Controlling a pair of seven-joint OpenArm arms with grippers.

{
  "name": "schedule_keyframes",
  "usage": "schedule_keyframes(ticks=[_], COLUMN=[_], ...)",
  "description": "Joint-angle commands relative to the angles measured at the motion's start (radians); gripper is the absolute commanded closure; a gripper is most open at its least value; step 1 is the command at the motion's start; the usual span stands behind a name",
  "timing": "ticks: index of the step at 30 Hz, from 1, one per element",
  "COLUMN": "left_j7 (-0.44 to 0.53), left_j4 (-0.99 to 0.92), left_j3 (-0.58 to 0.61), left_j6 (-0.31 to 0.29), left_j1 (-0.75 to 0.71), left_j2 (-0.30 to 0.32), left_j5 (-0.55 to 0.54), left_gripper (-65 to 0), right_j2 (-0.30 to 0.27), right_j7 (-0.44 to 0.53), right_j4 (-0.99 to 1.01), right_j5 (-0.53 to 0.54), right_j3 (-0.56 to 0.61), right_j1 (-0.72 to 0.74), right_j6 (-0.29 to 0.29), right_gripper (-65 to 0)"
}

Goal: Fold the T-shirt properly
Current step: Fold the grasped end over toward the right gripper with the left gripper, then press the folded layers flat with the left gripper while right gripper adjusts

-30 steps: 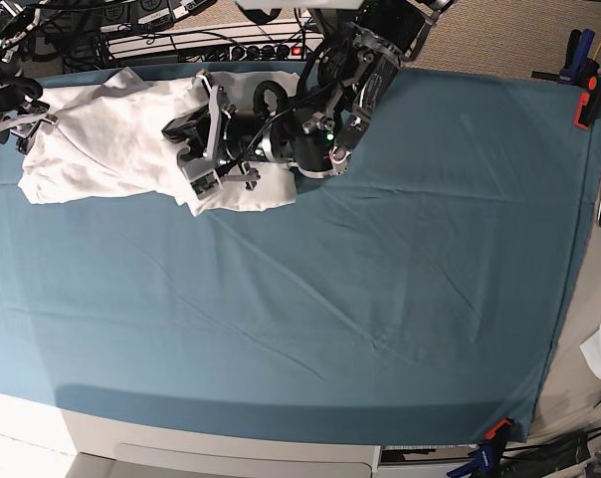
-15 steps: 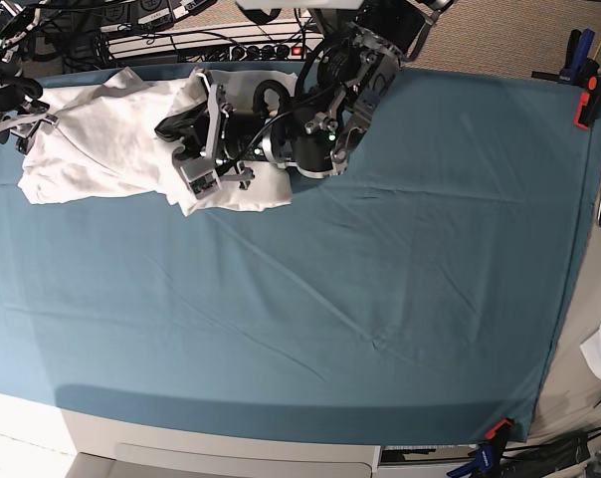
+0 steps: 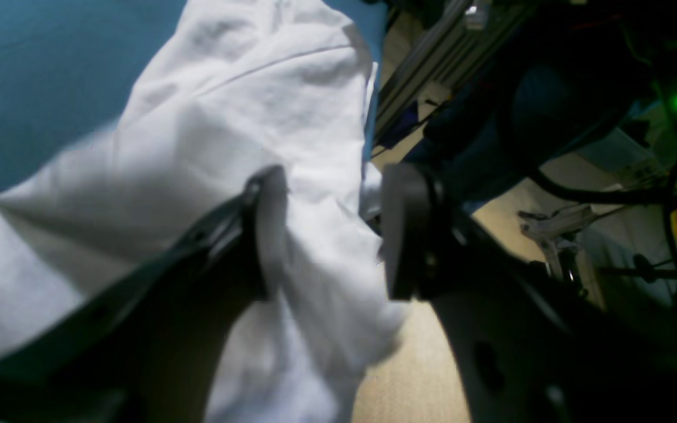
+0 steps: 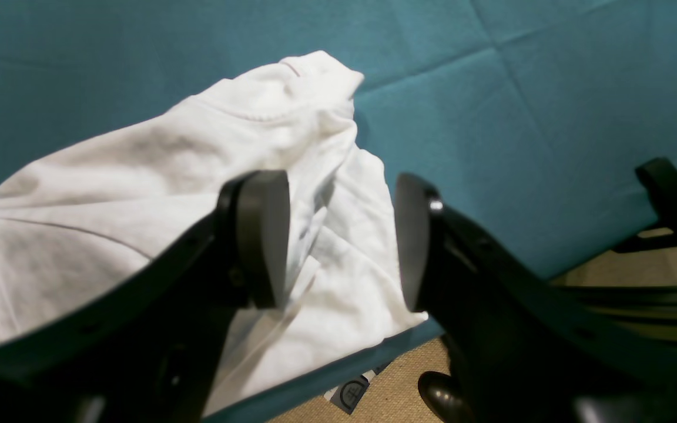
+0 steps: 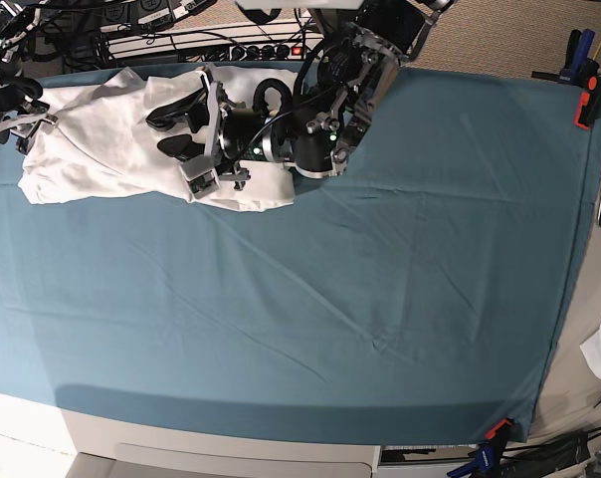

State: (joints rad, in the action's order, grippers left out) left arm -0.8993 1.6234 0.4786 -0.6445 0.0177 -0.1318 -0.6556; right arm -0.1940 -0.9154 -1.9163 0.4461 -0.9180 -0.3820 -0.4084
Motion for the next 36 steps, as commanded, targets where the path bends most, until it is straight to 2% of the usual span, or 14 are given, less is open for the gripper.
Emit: schedule_keyframes(ticks=[1, 2, 5, 6, 9, 11, 14, 17, 22, 24, 25, 28, 33, 36], left_j7=[0.027, 0.025, -0.030, -0.055, -0.080, -0.087, -0.126, -0.133, -0.133, -0.133, -0.133, -0.133, -0.133, -0.133], left_j4=[0.017, 0.019, 0.041, 0.051, 0.069, 0.069, 0.069, 0.069, 0.069, 0.069, 0.069, 0.069, 0.069, 0.069], left_j3=[0.003, 0.003, 0.003, 0.003, 0.003, 0.003, 0.003, 0.003, 0.003, 0.003, 0.003, 0.003, 0.003, 0.003], left_j6=[-0.007, -0.007, -0.007, -0.007, 0.006, 0.046, 0.064, 0.072, 0.072, 0.072, 0.071, 0.068, 0.042, 0.042], left_j1=[0.019, 0.022, 0.043, 0.050, 0.054, 0.054, 0.054, 0.051, 0.032, 0.026, 0.023, 0.018, 0.013, 0.013], left_j2=[-0.025, -0.025, -0.025, -0.025, -0.025, -0.025, -0.014, 0.037, 0.116, 0.137, 0.146, 0.151, 0.148, 0.149], left_j5=[-0.029, -0.029, -0.029, -0.029, 0.005, 0.062, 0.134, 0.140, 0.140, 0.139, 0.140, 0.139, 0.112, 0.113], left_gripper=[-26.9, -24.1, -3.8, 0.0, 0.0, 0.0, 0.0, 0.0, 0.0, 0.0, 0.0, 0.0, 0.0, -1.2], right_j2=[-0.017, -0.018, -0.017, -0.017, -0.020, -0.029, -0.062, -0.137, -0.301, -0.354, -0.376, -0.433, -0.512, -0.551], right_j7=[0.030, 0.030, 0.030, 0.030, 0.029, 0.029, 0.034, 0.032, -0.047, -0.054, -0.064, -0.131, -0.349, -0.456], right_j4=[-0.014, -0.014, -0.014, -0.014, -0.014, -0.014, -0.014, -0.014, 0.024, 0.101, 0.157, 0.367, 0.740, 0.936], right_j5=[0.013, 0.013, 0.013, 0.013, 0.012, 0.012, -0.016, -0.043, -0.051, -0.031, -0.002, 0.149, 0.552, 0.715], right_j3=[-0.007, -0.007, -0.007, -0.007, -0.007, -0.007, -0.007, -0.007, -0.007, -0.007, -0.007, -0.007, -0.006, -0.006], right_j1=[0.000, 0.000, 0.000, 0.000, 0.000, 0.000, 0.000, 0.000, 0.000, 0.010, 0.024, 0.103, 0.248, 0.293], right_j6=[0.002, 0.002, 0.001, 0.001, 0.001, 0.000, -0.006, -0.006, -0.005, -0.006, -0.008, -0.078, -0.245, -0.290], right_gripper=[-28.8, -28.8, -28.8, -28.8, -28.8, -28.8, -28.8, -28.8, -28.9, -31.8, -33.7, -34.8, -34.8, -34.9])
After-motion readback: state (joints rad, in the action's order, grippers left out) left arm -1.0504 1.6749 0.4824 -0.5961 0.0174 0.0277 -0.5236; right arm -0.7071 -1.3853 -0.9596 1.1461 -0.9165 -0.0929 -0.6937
